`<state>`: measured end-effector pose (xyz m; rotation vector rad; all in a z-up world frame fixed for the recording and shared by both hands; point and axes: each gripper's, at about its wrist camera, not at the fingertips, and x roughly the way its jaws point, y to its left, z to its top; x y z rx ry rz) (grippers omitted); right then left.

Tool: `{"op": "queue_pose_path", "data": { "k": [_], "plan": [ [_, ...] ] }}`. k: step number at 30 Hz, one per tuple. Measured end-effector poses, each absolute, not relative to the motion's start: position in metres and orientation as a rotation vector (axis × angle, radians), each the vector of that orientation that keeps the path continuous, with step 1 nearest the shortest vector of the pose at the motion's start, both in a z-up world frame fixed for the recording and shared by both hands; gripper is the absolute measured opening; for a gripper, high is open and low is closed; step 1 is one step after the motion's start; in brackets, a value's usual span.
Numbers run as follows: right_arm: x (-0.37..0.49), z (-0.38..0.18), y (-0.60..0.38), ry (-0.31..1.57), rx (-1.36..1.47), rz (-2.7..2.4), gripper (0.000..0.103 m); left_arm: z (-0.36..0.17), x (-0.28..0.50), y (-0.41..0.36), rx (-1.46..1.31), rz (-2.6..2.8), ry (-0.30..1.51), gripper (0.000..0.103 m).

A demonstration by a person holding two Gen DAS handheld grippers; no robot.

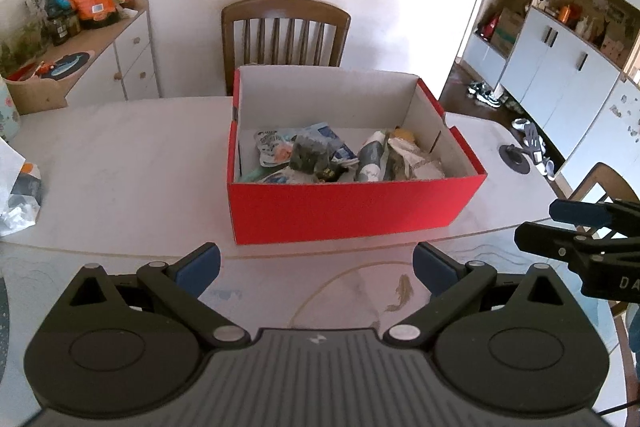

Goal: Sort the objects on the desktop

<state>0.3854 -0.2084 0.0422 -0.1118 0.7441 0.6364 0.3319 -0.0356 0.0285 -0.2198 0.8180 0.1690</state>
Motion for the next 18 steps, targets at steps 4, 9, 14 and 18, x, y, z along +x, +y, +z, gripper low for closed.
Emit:
{"op": "queue_pose_path", "data": {
  "k": [4,9,14,18],
  "plan": [
    [0.384,0.037,-0.207,0.755,-0.119,0.633,0.071,0.027,0.330,-0.038,-0.199,0.186,0.820,0.103],
    [0.383,0.034,-0.208,0.765,-0.117,0.639,0.071,0.025,0.331,-0.043,-0.145,0.209,0.828,0.103],
    [0.383,0.033,-0.208,0.771,-0.116,0.642,0.071,0.025,0.331,-0.047,-0.116,0.202,0.821,0.103],
    [0.383,0.031,-0.209,0.776,-0.116,0.640,0.071,0.025,0.331,-0.050,-0.100,0.198,0.818,0.103]
  ]
}}
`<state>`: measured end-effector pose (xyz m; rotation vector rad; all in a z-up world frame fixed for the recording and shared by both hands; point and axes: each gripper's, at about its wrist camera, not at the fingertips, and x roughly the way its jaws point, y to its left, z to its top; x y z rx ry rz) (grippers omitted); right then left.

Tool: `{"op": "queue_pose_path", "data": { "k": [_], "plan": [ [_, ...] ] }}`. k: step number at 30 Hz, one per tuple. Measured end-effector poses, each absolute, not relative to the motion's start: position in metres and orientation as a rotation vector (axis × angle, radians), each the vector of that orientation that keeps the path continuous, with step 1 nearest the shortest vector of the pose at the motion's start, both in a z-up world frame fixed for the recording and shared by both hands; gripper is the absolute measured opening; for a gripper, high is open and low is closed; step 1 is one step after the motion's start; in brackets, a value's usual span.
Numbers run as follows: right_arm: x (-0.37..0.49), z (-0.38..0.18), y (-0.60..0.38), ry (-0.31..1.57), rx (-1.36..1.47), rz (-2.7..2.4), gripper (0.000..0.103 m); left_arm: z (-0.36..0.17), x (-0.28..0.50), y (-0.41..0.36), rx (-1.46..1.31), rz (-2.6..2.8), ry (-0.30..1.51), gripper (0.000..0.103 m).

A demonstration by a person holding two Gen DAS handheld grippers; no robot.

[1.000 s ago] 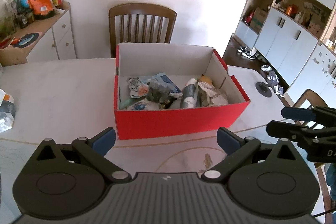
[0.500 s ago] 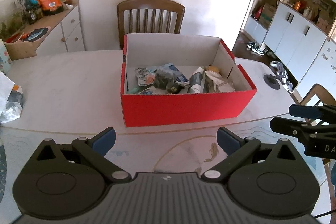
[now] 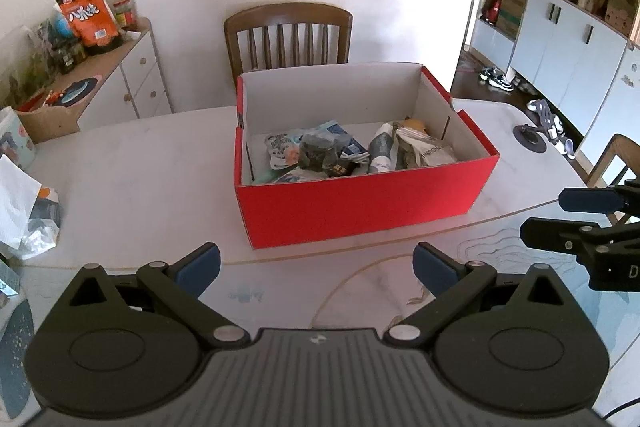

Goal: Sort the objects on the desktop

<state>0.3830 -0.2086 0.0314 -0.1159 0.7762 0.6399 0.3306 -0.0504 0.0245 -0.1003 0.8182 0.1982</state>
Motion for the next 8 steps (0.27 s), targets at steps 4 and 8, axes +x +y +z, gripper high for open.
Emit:
{"op": "queue_pose_path", "data": {
  "k": [4,8],
  "plan": [
    [0.3822,0.0280,-0.2091,0.786,-0.116,0.633,0.071,0.0231,0.3310,-0.0503,-0.112,0.192,0.824,0.103],
    [0.3830,0.0245,-0.2112,0.798,-0.108,0.618,0.071,0.0216,0.3314,-0.0518,-0.115,0.179,0.835,0.103]
  ]
}}
